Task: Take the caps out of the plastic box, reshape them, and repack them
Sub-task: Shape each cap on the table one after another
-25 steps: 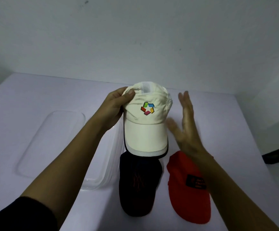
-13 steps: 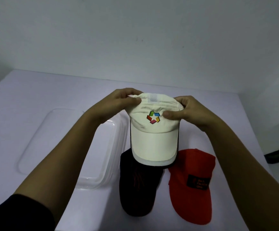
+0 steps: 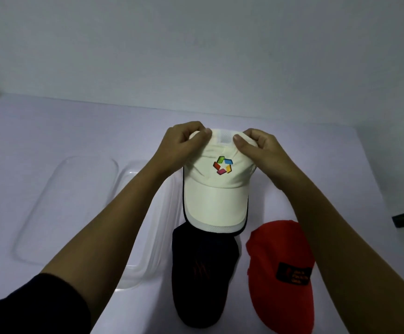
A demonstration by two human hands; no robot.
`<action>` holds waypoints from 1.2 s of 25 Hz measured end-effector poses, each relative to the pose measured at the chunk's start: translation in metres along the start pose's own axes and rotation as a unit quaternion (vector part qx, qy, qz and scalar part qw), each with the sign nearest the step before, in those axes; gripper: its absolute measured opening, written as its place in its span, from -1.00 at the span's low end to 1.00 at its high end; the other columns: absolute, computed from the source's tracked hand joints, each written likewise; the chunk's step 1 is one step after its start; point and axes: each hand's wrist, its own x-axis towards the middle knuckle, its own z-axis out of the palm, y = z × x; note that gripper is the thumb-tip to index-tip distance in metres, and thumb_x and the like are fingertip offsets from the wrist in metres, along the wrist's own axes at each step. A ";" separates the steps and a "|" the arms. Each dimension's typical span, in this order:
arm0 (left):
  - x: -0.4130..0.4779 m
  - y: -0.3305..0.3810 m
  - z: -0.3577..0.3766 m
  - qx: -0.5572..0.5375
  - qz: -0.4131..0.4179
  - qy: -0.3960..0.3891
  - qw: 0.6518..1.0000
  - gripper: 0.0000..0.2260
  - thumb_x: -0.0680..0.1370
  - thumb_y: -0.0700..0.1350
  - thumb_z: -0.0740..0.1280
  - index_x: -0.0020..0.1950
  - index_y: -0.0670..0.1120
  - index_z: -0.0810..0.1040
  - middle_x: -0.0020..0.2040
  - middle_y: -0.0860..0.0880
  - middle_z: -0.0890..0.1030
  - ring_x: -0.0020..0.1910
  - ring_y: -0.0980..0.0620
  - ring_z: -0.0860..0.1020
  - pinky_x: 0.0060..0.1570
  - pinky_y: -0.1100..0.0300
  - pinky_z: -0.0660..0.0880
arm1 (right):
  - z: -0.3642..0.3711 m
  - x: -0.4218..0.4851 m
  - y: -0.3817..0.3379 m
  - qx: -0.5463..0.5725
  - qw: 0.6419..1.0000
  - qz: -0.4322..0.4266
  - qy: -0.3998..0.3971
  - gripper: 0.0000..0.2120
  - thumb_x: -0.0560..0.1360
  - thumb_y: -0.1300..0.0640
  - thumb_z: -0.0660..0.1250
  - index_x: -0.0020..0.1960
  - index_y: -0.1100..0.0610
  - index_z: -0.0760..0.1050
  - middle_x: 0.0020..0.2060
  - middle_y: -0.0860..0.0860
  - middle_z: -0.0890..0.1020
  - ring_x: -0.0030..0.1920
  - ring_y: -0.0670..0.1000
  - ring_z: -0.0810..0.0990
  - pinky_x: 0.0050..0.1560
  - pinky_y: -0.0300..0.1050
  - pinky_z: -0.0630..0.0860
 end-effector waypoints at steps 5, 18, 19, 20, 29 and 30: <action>0.030 -0.037 0.018 -0.018 -0.023 0.002 1.000 -0.81 0.54 -0.03 0.27 -0.10 -0.11 0.62 -0.18 0.00 0.63 -0.15 0.07 0.57 -0.15 0.20 0.49 | -0.004 0.043 0.023 -0.083 0.997 -0.002 -0.002 -0.77 0.59 0.00 0.16 -0.17 -0.02 0.51 -0.22 -0.14 0.58 -0.14 -0.13 0.54 -0.09 -0.24 0.45; 0.070 -0.125 0.075 0.102 -0.137 -0.020 0.985 -0.63 0.59 -0.10 0.20 -0.41 -0.12 0.26 -0.47 0.01 0.28 -0.42 0.06 0.27 -0.35 0.16 0.22 | 0.011 0.105 0.130 -0.056 0.985 0.157 -0.052 -0.51 0.58 -0.08 0.14 0.01 0.40 0.46 0.05 0.35 0.56 -0.09 0.14 0.54 0.03 0.02 0.49; 0.069 -0.126 0.078 0.096 -0.138 -0.015 0.986 -0.62 0.59 -0.11 0.18 -0.42 -0.11 0.23 -0.48 0.01 0.28 -0.43 0.06 0.27 -0.35 0.16 0.22 | 0.011 0.106 0.132 -0.051 0.985 0.154 -0.060 -0.50 0.58 -0.08 0.15 0.00 0.42 0.44 0.03 0.38 0.55 -0.12 0.17 0.54 0.00 0.03 0.48; 0.067 -0.128 0.081 0.082 -0.142 -0.008 0.986 -0.64 0.59 -0.11 0.17 -0.41 -0.12 0.26 -0.47 0.00 0.30 -0.42 0.05 0.30 -0.34 0.16 0.25 | 0.011 0.107 0.134 -0.045 0.985 0.150 -0.065 -0.49 0.57 -0.09 0.17 -0.02 0.42 0.44 -0.01 0.38 0.56 -0.15 0.15 0.52 -0.03 0.02 0.47; 0.029 -0.122 0.076 -0.122 -0.350 0.051 0.927 -0.49 0.60 -0.07 0.17 0.53 -0.05 0.09 0.53 -0.07 0.17 0.48 -0.05 0.20 0.40 0.02 0.19 | -0.024 0.077 0.165 -0.018 0.980 0.153 -0.124 -0.24 0.37 0.23 0.46 0.44 0.01 0.15 0.34 -0.11 0.30 0.34 -0.11 0.30 0.34 -0.14 0.24; 0.021 -0.122 0.077 -0.166 -0.376 0.032 0.911 -0.37 0.56 -0.09 0.26 0.54 -0.01 0.00 0.55 -0.06 0.11 0.50 -0.08 0.18 0.39 -0.01 0.21 | -0.027 0.074 0.169 -0.025 0.973 0.174 -0.147 -0.14 0.34 0.26 0.49 0.48 0.01 0.08 0.36 -0.12 0.26 0.35 -0.10 0.28 0.34 -0.11 0.23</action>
